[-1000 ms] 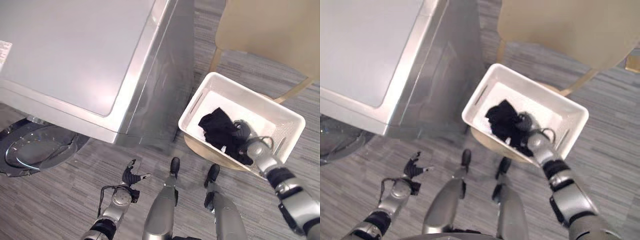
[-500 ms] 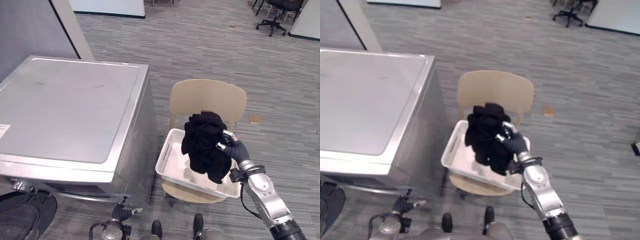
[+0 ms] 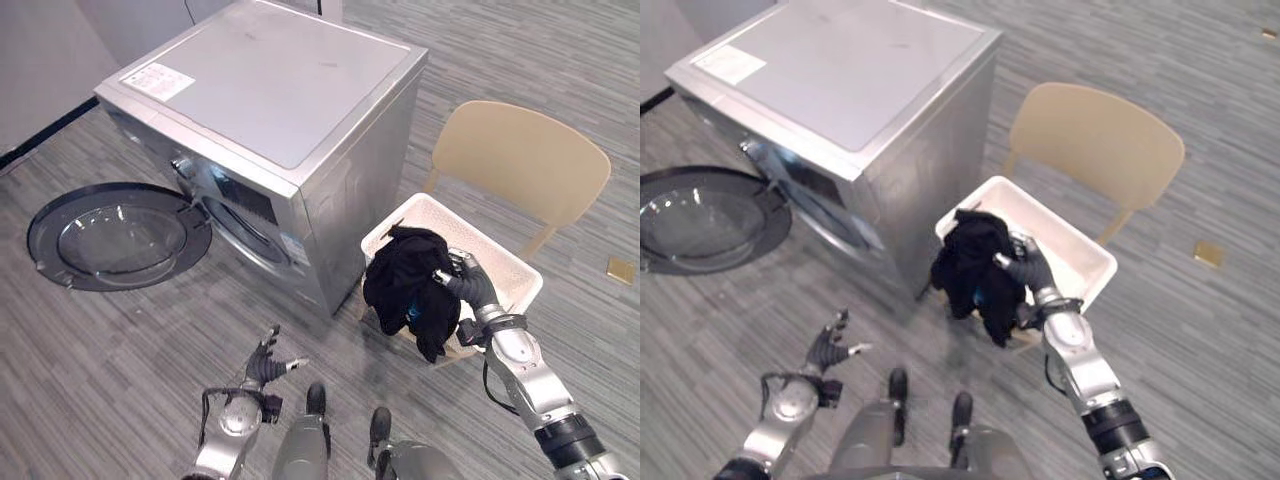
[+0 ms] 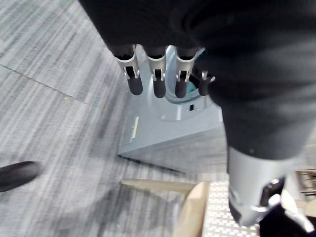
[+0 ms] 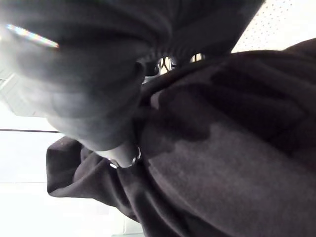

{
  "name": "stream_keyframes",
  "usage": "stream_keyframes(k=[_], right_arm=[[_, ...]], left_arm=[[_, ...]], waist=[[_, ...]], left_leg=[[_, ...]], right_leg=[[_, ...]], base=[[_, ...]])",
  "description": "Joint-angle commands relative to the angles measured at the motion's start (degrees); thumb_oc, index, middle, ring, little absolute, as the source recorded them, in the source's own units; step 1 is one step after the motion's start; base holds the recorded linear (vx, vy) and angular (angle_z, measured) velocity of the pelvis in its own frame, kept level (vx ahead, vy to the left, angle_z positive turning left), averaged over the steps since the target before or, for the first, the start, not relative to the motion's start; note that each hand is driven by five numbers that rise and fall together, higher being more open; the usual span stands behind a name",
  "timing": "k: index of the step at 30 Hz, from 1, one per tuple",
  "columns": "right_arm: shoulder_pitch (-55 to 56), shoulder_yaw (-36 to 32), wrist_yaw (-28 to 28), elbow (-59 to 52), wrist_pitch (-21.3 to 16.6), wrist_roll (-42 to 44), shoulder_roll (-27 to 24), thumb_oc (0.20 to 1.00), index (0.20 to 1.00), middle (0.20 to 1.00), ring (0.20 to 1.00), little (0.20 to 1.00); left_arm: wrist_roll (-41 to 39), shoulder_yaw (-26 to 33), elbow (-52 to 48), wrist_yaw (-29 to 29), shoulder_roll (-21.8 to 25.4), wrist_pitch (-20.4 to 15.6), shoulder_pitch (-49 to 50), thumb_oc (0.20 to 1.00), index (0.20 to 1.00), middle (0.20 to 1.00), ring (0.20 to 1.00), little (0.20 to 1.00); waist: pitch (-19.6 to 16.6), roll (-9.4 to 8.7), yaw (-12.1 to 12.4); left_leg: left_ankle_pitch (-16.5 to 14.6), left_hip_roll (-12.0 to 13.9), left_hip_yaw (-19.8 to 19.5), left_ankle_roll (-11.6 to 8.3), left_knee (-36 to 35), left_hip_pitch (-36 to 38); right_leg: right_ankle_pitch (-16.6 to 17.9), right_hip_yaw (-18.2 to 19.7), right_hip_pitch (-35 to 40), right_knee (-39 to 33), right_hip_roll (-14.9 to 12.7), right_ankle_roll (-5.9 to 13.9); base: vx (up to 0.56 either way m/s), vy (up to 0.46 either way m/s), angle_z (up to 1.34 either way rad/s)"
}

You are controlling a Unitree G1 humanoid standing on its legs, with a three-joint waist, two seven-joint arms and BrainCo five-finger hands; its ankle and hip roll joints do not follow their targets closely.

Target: Grab the laundry basket,head to the washer,open it,put in the laundry and shut it.

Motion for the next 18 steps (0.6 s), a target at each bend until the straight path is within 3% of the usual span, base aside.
stream_keyframes(k=[1,2,3,7,18], right_arm=[[-1.0,-2.8,0.5,-4.8,-5.2,3.3,1.5,0.2,0.2,0.2,0.2,0.2],[-1.0,-2.8,0.5,-4.9,-5.2,3.3,1.5,0.2,0.2,0.2,0.2,0.2],[-1.5,-2.1,0.6,-5.2,-5.6,4.3,2.4,0.2,0.2,0.2,0.2,0.2],[-3.7,1.2,0.9,-6.2,-6.0,6.7,4.7,0.2,0.2,0.2,0.2,0.2],[-11.1,15.2,1.9,-2.1,-6.1,17.6,15.6,0.2,0.2,0.2,0.2,0.2]], left_arm=[[2.6,-3.6,-4.8,-0.5,1.2,-4.4,-4.3,1.0,1.0,1.0,1.0,1.0],[2.6,-3.6,-4.8,-0.5,1.2,-4.3,-4.3,1.0,1.0,1.0,1.0,1.0],[4.0,-5.6,-6.3,-0.2,0.4,-4.6,-5.5,1.0,1.0,1.0,1.0,1.0],[4.1,-9.8,-8.8,0.3,-1.1,-5.2,-9.6,1.0,1.0,1.0,1.0,1.0],[4.1,-21.1,-8.1,4.9,-6.6,-5.8,-25.6,1.0,1.0,1.0,1.0,1.0]], waist=[[-6.2,-0.62,-2.1],[-6.2,-0.61,-2.2],[-7.8,-0.12,-2.7],[-9.0,-0.82,-3.1],[-10.9,-2.1,-3.8]], left_leg=[[0.3,-0.6,1.5,2.31,-5.8,3.3],[0.3,-0.7,1.4,2.3,-5.9,3.3],[1.0,-0.9,1.9,2.19,-10.9,5.5],[2.3,-1.4,1.7,2.24,-16.1,7.9],[2.1,-1.8,3.5,2.72,-17.8,10.5]], right_leg=[[-7.5,1.1,3.4,-0.4,-3.0,9.98],[-7.5,1.0,3.5,-0.5,-3.0,9.98],[-7.1,-0.2,4.0,-0.8,-3.0,10.43],[-6.2,-1.2,4.7,-1.6,-3.2,11.16],[-4.4,0.8,5.8,-2.6,-3.6,12.46]], base=[[0.01,0.059,0.75],[0.06,0.155,0.61],[0.05,0.136,0.58],[0.01,0.125,0.28],[-0.01,0.054,-0.06]])
